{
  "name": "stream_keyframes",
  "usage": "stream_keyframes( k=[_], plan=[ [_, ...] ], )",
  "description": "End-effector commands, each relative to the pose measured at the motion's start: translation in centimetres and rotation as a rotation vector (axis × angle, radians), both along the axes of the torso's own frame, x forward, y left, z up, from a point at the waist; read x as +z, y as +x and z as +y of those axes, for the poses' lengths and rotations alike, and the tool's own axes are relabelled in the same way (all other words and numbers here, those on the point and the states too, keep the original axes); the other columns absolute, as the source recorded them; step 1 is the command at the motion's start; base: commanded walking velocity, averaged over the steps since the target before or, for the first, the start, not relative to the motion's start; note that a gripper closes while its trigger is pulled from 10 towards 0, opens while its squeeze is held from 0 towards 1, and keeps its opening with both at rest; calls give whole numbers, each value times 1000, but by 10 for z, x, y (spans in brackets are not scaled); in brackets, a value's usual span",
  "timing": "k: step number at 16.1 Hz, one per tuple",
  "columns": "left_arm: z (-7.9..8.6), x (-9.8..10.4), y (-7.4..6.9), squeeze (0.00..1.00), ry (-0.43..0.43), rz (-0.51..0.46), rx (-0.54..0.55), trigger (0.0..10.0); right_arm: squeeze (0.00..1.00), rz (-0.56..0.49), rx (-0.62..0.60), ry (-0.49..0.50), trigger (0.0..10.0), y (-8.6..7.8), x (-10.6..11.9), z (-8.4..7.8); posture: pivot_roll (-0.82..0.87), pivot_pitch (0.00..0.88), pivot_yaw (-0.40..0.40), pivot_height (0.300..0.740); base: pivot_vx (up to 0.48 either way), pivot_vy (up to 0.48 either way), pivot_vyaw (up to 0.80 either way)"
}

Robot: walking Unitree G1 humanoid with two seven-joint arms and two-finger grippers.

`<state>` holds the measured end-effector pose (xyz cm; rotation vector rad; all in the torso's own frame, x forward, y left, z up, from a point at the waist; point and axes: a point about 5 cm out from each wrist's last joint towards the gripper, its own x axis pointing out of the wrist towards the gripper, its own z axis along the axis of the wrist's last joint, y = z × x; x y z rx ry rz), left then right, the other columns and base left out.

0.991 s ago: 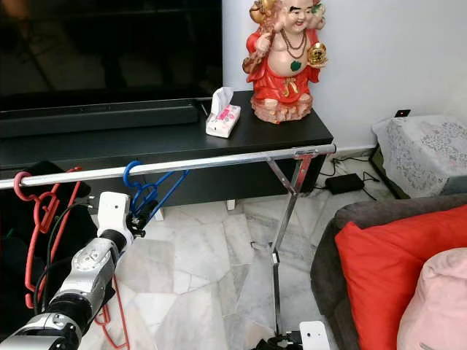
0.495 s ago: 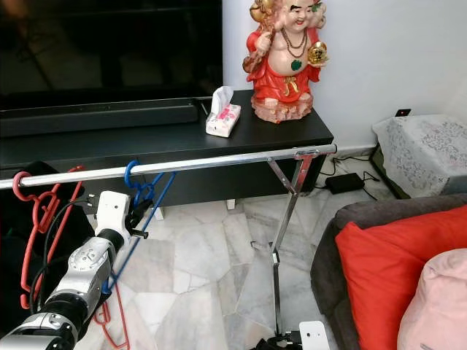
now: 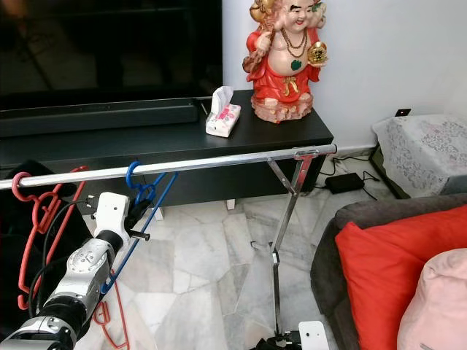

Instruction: Hang hanger

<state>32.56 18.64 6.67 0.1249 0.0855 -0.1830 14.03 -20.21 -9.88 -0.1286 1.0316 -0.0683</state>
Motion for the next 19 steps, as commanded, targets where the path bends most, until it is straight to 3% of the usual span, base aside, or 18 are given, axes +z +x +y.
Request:
stream_keyframes(
  k=[1,8,9,10,11,14,16,17,19],
  plan=[
    [0,-4,-5,0,29,5,-28,0,0,-12,-16,7,10000,1,1,0,-157,0,-17,740,0,0,0],
    [-6,17,-8,0,39,-156,-12,0,0,-48,-25,7,10000,5,4,-6,-154,0,-16,740,0,0,0],
    [-7,17,-10,0,44,-163,-21,1098,0,-51,-22,8,10000,6,4,-4,-154,0,-16,740,0,0,0],
    [-9,16,-18,0,49,-172,-49,3647,0,-56,-13,10,10000,8,4,1,-154,0,-16,740,0,0,0],
    [-9,16,-22,0,50,-175,-53,10000,0,-57,-14,10,10000,8,4,2,-151,0,-15,740,0,0,0],
    [-10,6,-39,0,85,-143,-97,10000,0,-61,-11,13,10000,9,4,5,-147,0,-14,740,0,0,0],
    [-7,-12,-54,0,123,-74,-123,10000,0,-61,-12,12,10000,9,3,7,-142,0,-13,740,0,0,0],
    [5,-32,-62,0,122,12,-43,10000,0,-62,-19,11,10000,9,3,7,-145,0,-12,740,0,0,0],
    [13,-48,-68,0,128,104,18,10000,0,-62,-21,10,10000,10,4,6,-148,0,-12,740,0,0,0]
  ],
)
